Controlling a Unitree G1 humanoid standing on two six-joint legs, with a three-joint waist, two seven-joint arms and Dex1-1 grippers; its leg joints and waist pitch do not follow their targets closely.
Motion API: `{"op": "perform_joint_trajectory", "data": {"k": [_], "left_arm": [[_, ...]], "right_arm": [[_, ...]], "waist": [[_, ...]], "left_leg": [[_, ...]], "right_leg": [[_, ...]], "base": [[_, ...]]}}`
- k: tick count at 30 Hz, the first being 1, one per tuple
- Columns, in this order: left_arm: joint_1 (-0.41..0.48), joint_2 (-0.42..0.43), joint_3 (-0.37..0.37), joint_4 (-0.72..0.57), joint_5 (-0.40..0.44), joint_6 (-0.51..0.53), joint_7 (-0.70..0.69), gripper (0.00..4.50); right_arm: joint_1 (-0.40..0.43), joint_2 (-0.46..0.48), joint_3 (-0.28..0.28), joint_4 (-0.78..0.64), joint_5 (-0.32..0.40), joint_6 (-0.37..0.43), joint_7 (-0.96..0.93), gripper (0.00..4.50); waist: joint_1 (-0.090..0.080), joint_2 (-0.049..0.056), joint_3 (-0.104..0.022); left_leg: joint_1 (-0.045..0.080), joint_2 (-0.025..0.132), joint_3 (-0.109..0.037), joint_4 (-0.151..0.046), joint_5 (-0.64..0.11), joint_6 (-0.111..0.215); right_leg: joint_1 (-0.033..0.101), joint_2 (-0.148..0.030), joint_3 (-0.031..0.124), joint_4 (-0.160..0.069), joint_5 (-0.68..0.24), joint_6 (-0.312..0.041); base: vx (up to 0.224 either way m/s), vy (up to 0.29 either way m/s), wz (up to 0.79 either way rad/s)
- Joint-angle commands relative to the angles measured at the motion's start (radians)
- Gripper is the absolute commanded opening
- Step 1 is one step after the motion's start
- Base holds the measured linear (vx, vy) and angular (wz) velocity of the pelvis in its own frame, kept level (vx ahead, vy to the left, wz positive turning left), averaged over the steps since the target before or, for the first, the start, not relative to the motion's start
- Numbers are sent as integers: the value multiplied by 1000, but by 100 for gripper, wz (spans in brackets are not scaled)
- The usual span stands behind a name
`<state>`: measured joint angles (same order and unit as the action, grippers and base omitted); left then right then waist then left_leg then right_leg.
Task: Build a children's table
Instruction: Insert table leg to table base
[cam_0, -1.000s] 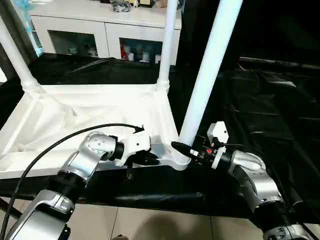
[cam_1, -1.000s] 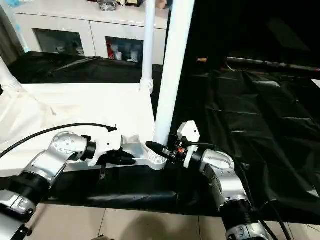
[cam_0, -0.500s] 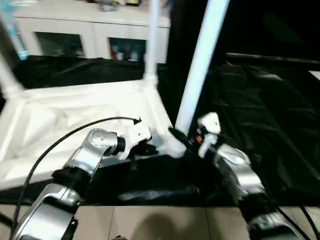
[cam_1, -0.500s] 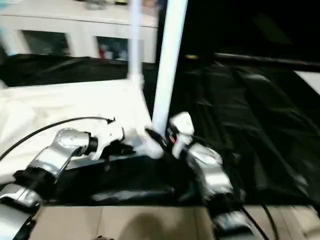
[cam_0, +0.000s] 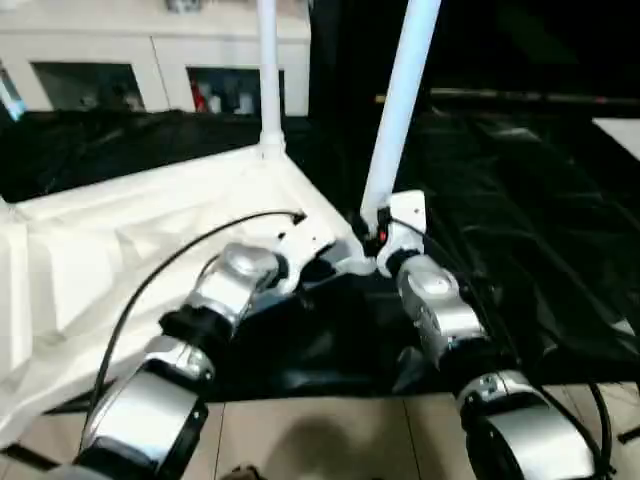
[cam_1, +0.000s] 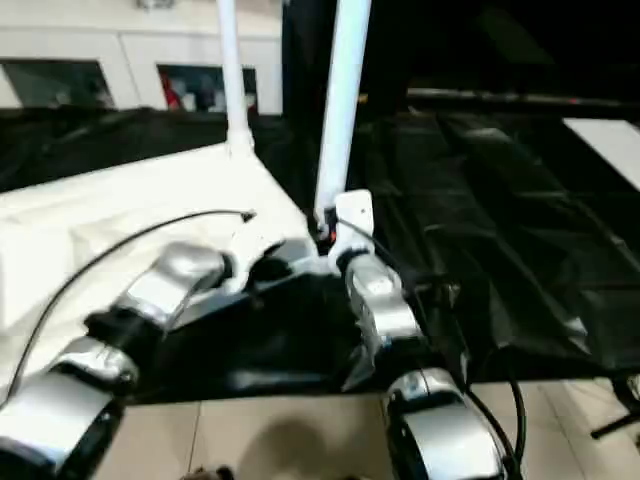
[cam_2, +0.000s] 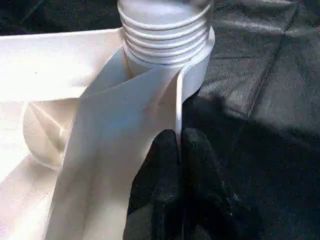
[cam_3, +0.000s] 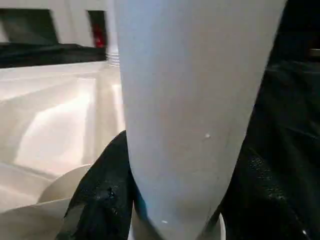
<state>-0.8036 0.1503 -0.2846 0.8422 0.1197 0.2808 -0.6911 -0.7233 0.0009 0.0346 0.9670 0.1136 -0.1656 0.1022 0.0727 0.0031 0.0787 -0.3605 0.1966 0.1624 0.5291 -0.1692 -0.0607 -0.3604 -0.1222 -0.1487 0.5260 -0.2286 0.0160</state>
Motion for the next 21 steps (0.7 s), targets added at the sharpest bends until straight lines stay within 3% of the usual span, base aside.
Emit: {"op": "perform_joint_trajectory", "data": {"k": [1, 2, 3, 4, 5, 6, 7, 8, 9, 10, 11, 12, 15, 21], "left_arm": [[-40, 21, 32, 14, 22, 33, 91, 0], [-44, 20, 34, 22, 22, 35, 98, 0], [-45, 22, 35, 30, 22, 30, 97, 0], [-46, 23, 37, 33, 22, 29, 96, 0], [-46, 23, 37, 33, 23, 29, 97, 0], [-46, 23, 37, 33, 23, 29, 97, 0], [-44, 22, 38, 31, 21, 28, 93, 0], [-39, 24, 36, 22, 20, 25, 86, 0], [-36, 25, 33, 17, 19, 25, 79, 0], [-35, 26, 31, 14, 20, 27, 76, 0], [-32, 27, 30, 10, 18, 26, 72, 0], [-32, 27, 30, 10, 18, 26, 72, 0], [-34, 27, 25, 7, 15, 19, 57, 0], [-32, 34, 17, -1, 11, 8, 30, 0]], "right_arm": [[43, -20, -29, 114, -32, 34, -65, 188], [38, -19, -32, 125, -34, 28, -70, 188], [34, -17, -36, 136, -32, 25, -73, 188], [32, -16, -39, 142, -31, 23, -76, 188], [31, -16, -41, 145, -31, 22, -76, 188], [31, -16, -41, 145, -31, 22, -76, 188], [31, -15, -43, 146, -28, 22, -74, 188], [26, -13, -48, 153, -19, 21, -66, 188], [23, -12, -50, 154, -15, 21, -63, 188], [19, -11, -51, 159, -13, 19, -63, 188], [13, -8, -54, 164, -10, 17, -63, 188], [13, -8, -54, 164, -10, 17, -63, 188], [-3, -4, -65, 183, -14, 10, -57, 188], [-24, -6, -55, 202, -29, 17, -40, 188]], "waist": [[-4, 35, -50], [61, 32, -48], [28, -34, -73], [40, -67, -55], [44, -72, -56], [66, -44, -65], [68, -26, -82], [52, -18, -86], [46, -12, -86], [40, -12, -86], [36, -19, -86], [37, -21, -86], [38, -21, -84], [36, -22, -83]], "left_leg": [[-18, 74, -28, -135, -773, -65], [-75, 75, 32, -197, -909, -76], [39, 42, 50, -132, -705, -53], [98, 14, 26, -11, -573, -68], [47, 17, 1, 75, -252, 11], [-47, 32, -30, 4, -84, 3], [-40, 38, -27, -27, -38, -25], [-5, 47, -25, -40, -117, -44], [5, 41, -16, -38, -195, -60], [7, 39, -12, -38, -227, -61], [-2, 32, -8, -38, -252, -47], [-4, 28, -5, -38, -254, -30], [-5, 30, -3, -42, -254, -15], [-4, 33, -1, -45, -282, -31]], "right_leg": [[74, -14, 19, 22, -423, -53], [88, 33, 22, 156, -135, -82], [7, -3, 99, 93, -288, -78], [-80, -65, 110, -43, -650, -60], [-41, -162, 159, -109, -936, -65], [50, -127, 132, -40, -733, -88], [49, -79, 108, -10, -517, -95], [7, -26, 98, 27, -203, -127], [1, -20, 108, 34, -51, -182], [1, -19, 112, 34, -12, -206], [12, -20, 112, 33, 15, -229], [17, -24, 113, 29, 5, -231], [20, -30, 114, 19, -57, -217], [17, -31, 115, 13, -123, -200]], "base": [[25, 29, -20], [0, 0, 0], [65, -116, 20], [65, -116, 20], [105, -110, -15], [118, 7, -37], [118, 7, -37], [107, 21, -15], [0, 0, 0], [0, 0, 0], [0, 0, 0], [0, 0, 0], [0, 0, 0], [0, 0, 0]]}}
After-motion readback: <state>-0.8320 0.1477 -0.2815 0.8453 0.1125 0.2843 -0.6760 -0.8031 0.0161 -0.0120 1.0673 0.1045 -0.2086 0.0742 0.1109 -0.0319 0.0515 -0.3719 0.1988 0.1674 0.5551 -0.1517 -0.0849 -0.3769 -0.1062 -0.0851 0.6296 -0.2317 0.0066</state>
